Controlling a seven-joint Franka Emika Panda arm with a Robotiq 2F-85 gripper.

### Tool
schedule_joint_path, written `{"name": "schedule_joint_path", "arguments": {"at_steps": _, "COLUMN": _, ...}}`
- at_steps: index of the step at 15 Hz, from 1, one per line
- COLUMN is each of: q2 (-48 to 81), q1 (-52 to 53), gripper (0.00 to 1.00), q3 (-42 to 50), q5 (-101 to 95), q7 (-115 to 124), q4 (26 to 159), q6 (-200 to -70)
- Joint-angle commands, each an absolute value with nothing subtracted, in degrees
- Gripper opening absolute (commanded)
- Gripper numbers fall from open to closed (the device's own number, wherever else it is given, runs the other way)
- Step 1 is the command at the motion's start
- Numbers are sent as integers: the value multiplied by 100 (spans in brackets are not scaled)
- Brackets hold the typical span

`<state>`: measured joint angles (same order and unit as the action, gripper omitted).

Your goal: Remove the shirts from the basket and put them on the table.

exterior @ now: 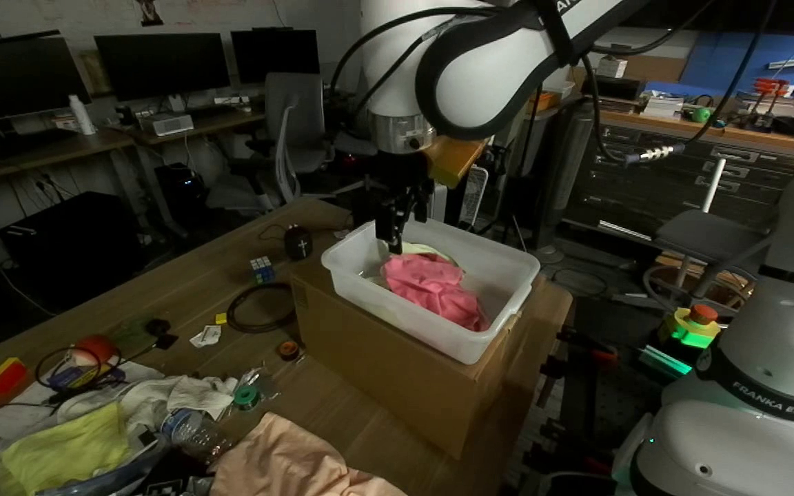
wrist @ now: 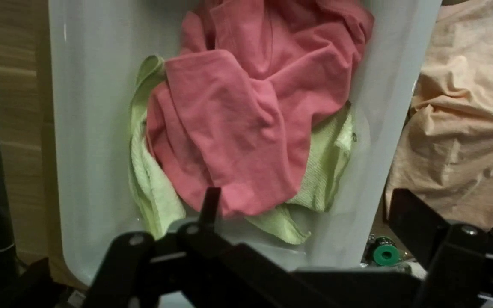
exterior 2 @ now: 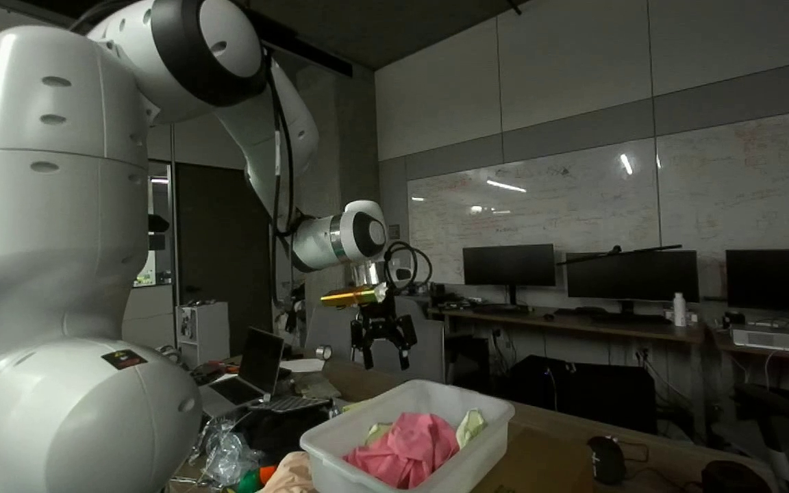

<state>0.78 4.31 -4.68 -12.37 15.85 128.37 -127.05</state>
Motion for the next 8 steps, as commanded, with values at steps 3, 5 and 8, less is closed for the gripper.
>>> {"name": "schedule_joint_path", "arguments": {"at_steps": 3, "q2": 212, "q1": 315, "gripper": 100, "q3": -328, "q5": -539, "q7": 1653, "q4": 13216, "q6": -13414}}
{"name": "schedule_joint_path", "arguments": {"at_steps": 5, "q2": 274, "q1": 286, "gripper": 100, "q3": -291, "q5": -327, "q7": 1626, "q4": 13345, "q6": -13687}}
{"name": "schedule_joint_path", "arguments": {"at_steps": 8, "q2": 360, "q1": 259, "gripper": 100, "q3": -230, "q5": -283, "q7": 1713, "q4": 13505, "q6": -13999}}
